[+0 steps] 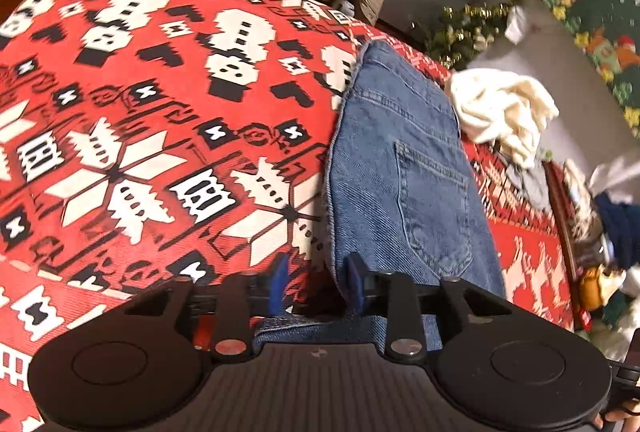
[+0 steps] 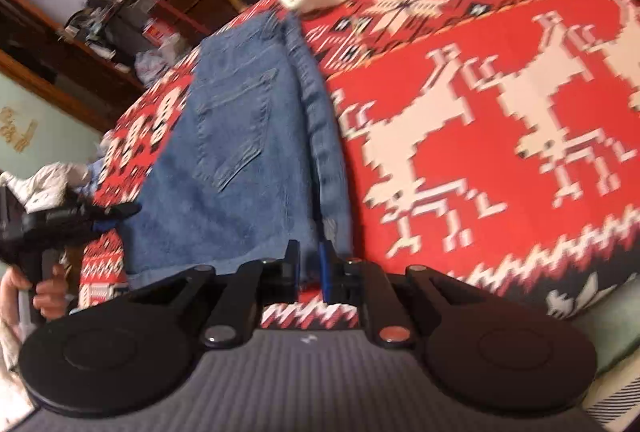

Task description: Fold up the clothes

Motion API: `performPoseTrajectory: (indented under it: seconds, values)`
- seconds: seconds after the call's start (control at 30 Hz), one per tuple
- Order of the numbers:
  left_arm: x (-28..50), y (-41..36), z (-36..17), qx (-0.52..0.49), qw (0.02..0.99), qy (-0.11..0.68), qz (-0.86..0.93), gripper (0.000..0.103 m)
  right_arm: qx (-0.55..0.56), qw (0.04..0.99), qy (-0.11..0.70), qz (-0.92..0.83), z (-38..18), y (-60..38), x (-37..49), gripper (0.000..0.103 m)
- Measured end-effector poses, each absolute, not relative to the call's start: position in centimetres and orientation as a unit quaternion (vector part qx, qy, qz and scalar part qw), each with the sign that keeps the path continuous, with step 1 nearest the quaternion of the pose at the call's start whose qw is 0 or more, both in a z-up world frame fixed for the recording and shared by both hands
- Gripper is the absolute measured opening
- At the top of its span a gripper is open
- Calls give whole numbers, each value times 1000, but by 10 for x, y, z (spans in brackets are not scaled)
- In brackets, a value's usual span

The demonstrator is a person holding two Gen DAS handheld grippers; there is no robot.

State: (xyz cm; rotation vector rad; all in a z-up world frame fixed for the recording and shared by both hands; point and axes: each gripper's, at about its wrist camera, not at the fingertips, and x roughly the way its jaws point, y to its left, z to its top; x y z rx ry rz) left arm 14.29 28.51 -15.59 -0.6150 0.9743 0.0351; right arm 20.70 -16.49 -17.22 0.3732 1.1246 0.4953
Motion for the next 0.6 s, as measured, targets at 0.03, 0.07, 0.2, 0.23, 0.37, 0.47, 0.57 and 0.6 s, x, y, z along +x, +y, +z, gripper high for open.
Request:
performPoseTrajectory:
  seconds: [0.03, 0.07, 0.2, 0.23, 0.37, 0.47, 0.57, 0.6]
  values:
    - [144, 288, -155, -298, 839, 455, 17, 32, 176, 807, 515, 228, -169, -168, 207, 15]
    - [147, 289, -152, -298, 842, 449, 19, 32, 183, 815, 501, 226, -165, -172, 207, 16]
    - [171, 293, -141, -314, 852, 418, 33, 32, 192, 837, 454, 239, -152, -171, 222, 16]
    - [181, 294, -140, -321, 854, 408, 29, 32, 184, 842, 443, 246, -150, -164, 229, 16]
    - [222, 293, -141, -327, 865, 379, 14, 35, 153, 858, 407, 273, -143, -132, 260, 16]
    - [245, 292, -150, -322, 872, 369, -2, 36, 126, 865, 390, 289, -143, -106, 298, 16]
    - [255, 293, -164, -320, 870, 373, -23, 41, 103, 867, 387, 297, -150, -82, 338, 17]
    - [258, 294, -169, -319, 868, 380, -25, 42, 95, 867, 389, 296, -156, -73, 354, 17]
